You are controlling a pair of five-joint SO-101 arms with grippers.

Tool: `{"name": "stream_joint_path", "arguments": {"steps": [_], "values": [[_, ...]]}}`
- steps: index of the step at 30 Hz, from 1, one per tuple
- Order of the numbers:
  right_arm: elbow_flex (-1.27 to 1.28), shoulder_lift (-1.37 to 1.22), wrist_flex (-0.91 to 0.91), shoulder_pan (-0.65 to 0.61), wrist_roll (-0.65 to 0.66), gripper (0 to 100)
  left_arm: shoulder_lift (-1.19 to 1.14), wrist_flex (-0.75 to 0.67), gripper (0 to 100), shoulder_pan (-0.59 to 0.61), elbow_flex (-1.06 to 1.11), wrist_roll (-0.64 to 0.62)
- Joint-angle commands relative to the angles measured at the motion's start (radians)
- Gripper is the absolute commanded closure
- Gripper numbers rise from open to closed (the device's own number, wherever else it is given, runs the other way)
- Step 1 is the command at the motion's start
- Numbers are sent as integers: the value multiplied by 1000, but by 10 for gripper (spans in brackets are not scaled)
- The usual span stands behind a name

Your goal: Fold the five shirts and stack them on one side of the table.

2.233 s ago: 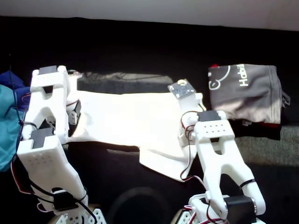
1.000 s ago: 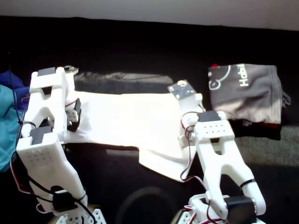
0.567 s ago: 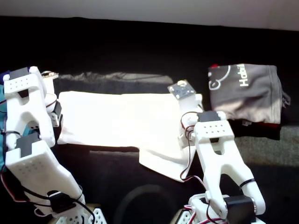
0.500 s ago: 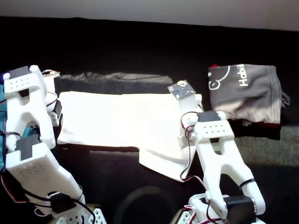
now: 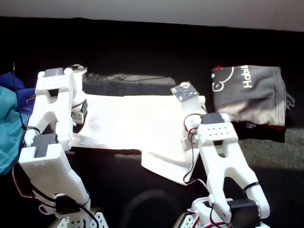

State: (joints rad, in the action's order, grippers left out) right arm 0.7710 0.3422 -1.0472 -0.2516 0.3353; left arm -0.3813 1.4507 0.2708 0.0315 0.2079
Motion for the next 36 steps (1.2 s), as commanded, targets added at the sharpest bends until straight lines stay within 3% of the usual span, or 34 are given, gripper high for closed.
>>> {"name": "stream_joint_path", "arguments": {"steps": [1,14,22,29,36], "values": [[-12,39,7,-5,-3,991,13,17,991,25,21,-8],[-13,41,8,-8,-3,991,105,32,991,117,151,-3],[-13,41,48,-51,-11,991,239,-98,991,113,116,-8],[-12,27,133,-56,-61,991,25,-198,991,87,59,-8],[-12,-76,133,-54,-61,991,-271,-141,991,87,-325,-57]]}}
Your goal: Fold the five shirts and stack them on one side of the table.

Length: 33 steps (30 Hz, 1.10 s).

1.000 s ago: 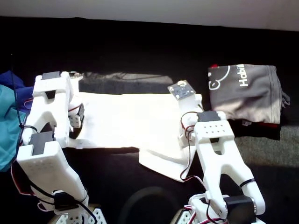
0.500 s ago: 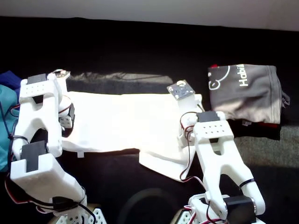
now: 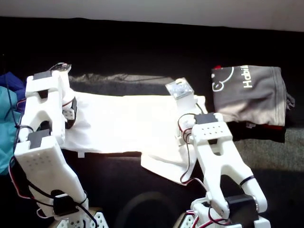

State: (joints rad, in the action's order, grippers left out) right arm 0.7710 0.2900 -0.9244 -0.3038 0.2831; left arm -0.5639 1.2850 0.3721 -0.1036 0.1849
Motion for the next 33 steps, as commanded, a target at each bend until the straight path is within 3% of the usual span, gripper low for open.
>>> {"name": "stream_joint_path", "arguments": {"steps": [1,7,14,21,24,33], "values": [[-12,-36,10,-2,-9,991,-120,57,991,-15,-255,-43],[-12,-54,13,-1,-8,991,-243,252,991,-15,-579,-77],[-15,-35,-15,-19,-8,991,-246,480,991,-33,-779,-78],[-12,28,-134,-145,-5,991,-196,482,991,-73,-691,-80],[16,35,-174,-186,64,991,-188,476,991,-84,-624,-78],[15,216,-311,-255,166,991,-197,265,991,-42,-430,-78]]}}
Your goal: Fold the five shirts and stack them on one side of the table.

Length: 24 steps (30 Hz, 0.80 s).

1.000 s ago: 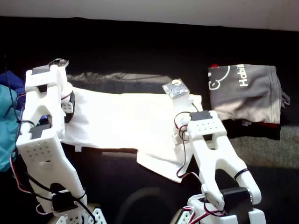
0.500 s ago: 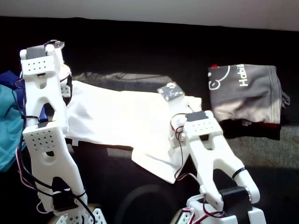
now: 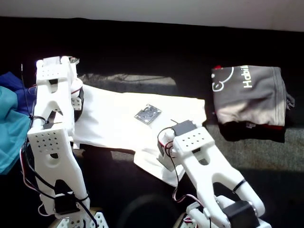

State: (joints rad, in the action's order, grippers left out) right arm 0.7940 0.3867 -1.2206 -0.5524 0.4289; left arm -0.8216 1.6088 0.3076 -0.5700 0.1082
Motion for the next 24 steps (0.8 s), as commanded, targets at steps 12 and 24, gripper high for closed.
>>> {"name": "stream_joint_path", "arguments": {"steps": [12,24], "values": [[114,2,297,64,-55,991,70,-218,991,61,186,-78],[-24,-47,18,-133,-51,991,67,-218,991,58,186,-81]]}}
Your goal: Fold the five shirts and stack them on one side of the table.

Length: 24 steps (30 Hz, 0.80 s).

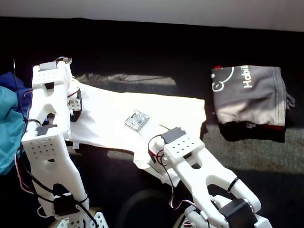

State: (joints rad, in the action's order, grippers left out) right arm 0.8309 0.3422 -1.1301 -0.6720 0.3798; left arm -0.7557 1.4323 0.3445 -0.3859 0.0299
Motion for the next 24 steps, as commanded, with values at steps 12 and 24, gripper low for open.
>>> {"name": "stream_joint_path", "arguments": {"steps": [12,24], "values": [[-130,119,-64,31,-6,991,1,-41,991,21,2,-3],[41,-30,124,-162,-8,991,1,-41,991,21,2,-3]]}}
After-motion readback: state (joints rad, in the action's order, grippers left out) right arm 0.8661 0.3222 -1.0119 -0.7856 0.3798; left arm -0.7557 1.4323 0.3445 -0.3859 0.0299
